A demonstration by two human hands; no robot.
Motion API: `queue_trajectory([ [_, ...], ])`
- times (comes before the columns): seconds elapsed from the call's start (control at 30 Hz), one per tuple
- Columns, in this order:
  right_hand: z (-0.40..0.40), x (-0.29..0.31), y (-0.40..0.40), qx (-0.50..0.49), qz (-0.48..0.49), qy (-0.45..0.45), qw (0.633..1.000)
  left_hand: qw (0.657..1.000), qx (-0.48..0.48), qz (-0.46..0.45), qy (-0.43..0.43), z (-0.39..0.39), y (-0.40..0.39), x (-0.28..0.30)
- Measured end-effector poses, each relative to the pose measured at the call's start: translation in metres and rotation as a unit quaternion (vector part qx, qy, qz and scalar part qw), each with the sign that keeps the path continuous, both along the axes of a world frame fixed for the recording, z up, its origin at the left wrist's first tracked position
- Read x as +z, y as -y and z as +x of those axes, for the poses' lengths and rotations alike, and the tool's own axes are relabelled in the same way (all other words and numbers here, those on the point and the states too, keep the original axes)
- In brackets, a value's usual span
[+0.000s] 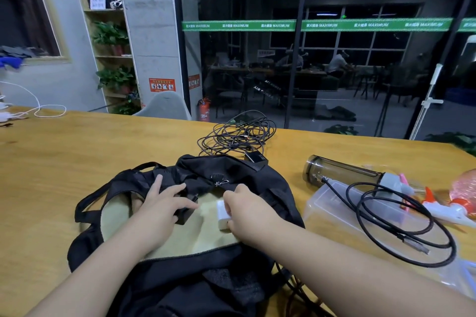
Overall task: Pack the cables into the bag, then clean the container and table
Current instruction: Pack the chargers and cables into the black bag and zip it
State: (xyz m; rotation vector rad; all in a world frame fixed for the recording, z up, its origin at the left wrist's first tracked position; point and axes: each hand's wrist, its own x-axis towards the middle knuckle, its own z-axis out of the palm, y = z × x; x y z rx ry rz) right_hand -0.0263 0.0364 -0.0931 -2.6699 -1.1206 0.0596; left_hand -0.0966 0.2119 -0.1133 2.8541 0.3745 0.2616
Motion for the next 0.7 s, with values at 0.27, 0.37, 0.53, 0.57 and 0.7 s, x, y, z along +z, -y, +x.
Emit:
queue_trajectory([
  [0.27,-0.002,-0.001,0.001,-0.014,-0.019,0.007,1.000,0.999,0.045,-0.016,-0.012,-0.004,-0.002,0.002],
  [0.37,0.000,-0.004,0.002,-0.009,-0.018,-0.011,1.000,0.999,0.004,-0.038,0.012,-0.010,-0.002,0.003],
  [0.53,0.001,-0.002,0.006,-0.017,-0.006,-0.033,0.999,0.993,0.028,-0.113,-0.027,-0.014,0.004,0.005],
  [0.57,0.000,-0.002,0.007,-0.021,-0.003,-0.035,0.999,0.992,0.033,-0.115,-0.033,-0.012,0.006,0.004],
  [0.7,-0.001,-0.003,0.005,-0.025,-0.008,-0.032,0.999,0.993,0.049,-0.078,-0.072,-0.001,0.019,0.008],
])
